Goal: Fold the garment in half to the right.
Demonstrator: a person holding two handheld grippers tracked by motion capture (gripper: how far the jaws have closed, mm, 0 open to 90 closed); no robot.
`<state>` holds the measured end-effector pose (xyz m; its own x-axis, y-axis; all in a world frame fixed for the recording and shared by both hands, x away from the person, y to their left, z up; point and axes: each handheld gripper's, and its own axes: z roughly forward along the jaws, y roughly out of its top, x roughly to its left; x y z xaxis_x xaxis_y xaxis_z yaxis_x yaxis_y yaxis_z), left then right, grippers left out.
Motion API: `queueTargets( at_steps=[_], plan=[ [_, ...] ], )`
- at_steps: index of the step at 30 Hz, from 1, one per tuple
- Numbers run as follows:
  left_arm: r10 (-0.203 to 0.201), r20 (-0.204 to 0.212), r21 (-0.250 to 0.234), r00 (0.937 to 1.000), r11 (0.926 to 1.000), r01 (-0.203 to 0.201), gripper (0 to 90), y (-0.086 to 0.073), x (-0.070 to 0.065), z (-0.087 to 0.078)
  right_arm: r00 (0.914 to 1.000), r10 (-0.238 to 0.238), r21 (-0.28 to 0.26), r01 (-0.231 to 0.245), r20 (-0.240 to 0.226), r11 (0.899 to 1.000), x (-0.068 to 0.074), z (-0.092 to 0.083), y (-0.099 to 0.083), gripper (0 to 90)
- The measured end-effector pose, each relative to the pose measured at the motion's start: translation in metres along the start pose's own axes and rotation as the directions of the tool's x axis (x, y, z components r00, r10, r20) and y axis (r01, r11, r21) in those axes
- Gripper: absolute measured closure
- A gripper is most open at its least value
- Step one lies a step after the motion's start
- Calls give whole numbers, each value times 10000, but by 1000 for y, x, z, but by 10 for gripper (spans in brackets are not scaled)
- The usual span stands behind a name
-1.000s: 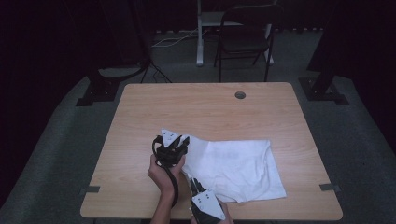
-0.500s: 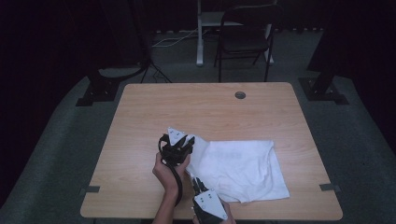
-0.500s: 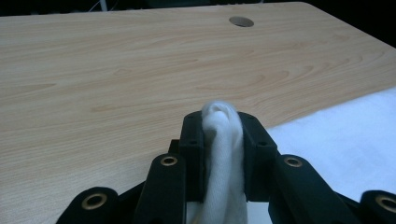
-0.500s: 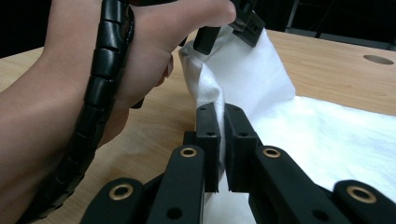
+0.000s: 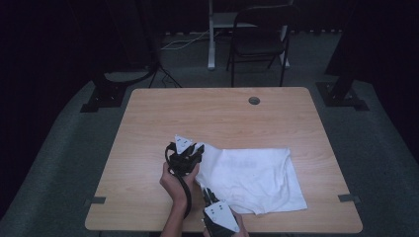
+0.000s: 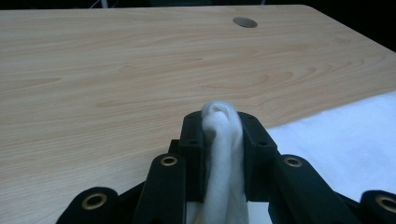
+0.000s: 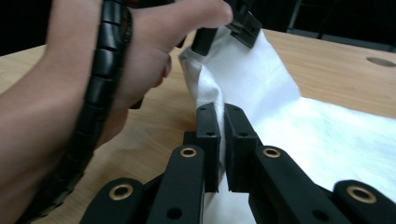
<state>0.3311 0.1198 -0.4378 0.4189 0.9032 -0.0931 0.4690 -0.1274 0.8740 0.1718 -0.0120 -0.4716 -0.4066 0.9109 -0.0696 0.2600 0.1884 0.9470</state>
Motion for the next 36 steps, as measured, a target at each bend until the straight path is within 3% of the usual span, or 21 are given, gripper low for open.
queueTargets(
  at_steps=[10,15,26,36],
  plan=[
    [-115,-158,-301,9998,9995,110,746,5,21,-18,9950,-761,-211,749,-645,9970,32,9,15,863],
    [-155,-245,-420,9996,9990,145,746,9,31,-28,9924,-937,-361,911,-799,9952,42,13,22,863],
    [45,-160,-322,9999,9995,-50,746,11,27,-25,9946,-832,-456,804,-622,9957,37,12,25,863],
    [-105,-236,-392,9997,9992,95,746,11,31,-27,9934,-1012,-486,986,-548,9939,41,12,25,863]
  ],
)
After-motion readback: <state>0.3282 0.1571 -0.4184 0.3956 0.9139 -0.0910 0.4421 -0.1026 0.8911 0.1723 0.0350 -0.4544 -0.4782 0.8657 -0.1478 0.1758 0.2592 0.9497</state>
